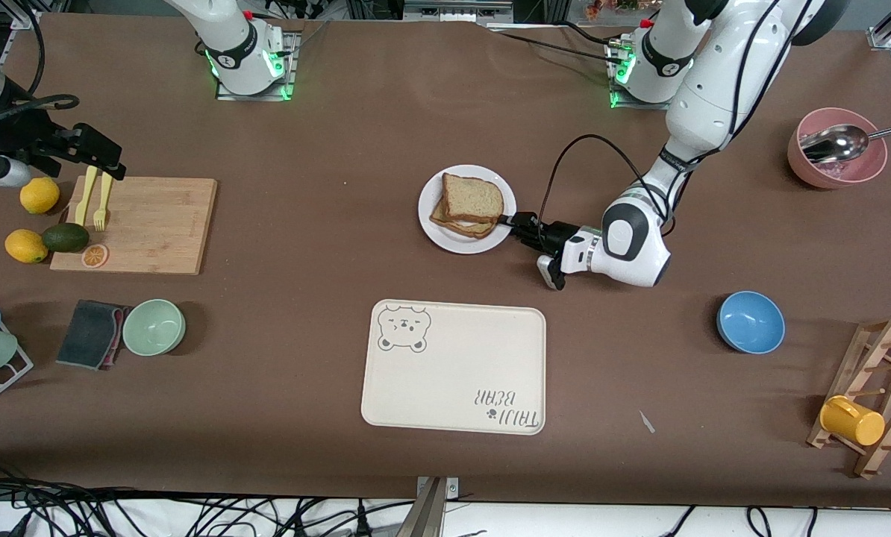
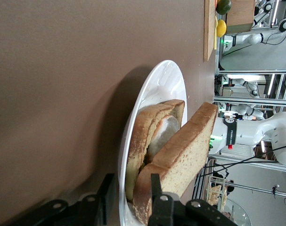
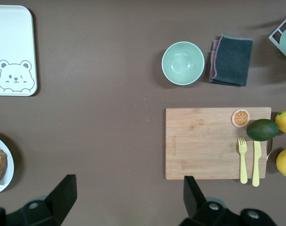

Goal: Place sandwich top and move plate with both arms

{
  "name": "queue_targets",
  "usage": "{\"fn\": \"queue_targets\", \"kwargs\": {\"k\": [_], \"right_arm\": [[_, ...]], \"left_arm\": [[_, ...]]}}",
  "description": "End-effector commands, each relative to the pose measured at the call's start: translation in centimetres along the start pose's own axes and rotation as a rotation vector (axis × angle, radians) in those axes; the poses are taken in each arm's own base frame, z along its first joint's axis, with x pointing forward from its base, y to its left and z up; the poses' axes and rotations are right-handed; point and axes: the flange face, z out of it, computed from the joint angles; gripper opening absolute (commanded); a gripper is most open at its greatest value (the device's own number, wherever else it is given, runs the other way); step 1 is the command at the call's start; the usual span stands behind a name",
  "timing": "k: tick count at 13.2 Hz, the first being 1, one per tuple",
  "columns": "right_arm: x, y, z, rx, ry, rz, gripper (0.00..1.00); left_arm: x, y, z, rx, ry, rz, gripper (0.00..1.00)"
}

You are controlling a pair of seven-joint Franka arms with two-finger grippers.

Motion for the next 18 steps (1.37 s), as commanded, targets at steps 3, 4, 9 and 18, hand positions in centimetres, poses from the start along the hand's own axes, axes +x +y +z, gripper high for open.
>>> {"fn": "queue_targets", "kwargs": {"k": [3,4,9,18], "right_arm": [[-0.1,-0.2,-0.5,-0.006,0.012,-0.006,1.00],[-0.1,-0.8,-0.6,-0.011,0.016,-0.019,1.00],[0.1,-1.5,-0.8,-0.044,0.023,-0.039,1.00],[0.7,-1.2,-0.2,-0.029,0.023,-0.021,1.00]], "left_arm": [[0.5,0.3,-0.2,-0.009,0.036,0.024,0.23],[0.6,0.3,-0.3,-0.008,0.038,0.025,0.20],[0.4,0.1,-0.5,-0.012,0.035,0.023,0.00],[2.1,1.7,-2.2,-0.016,0.059,0.046,0.00]]}}
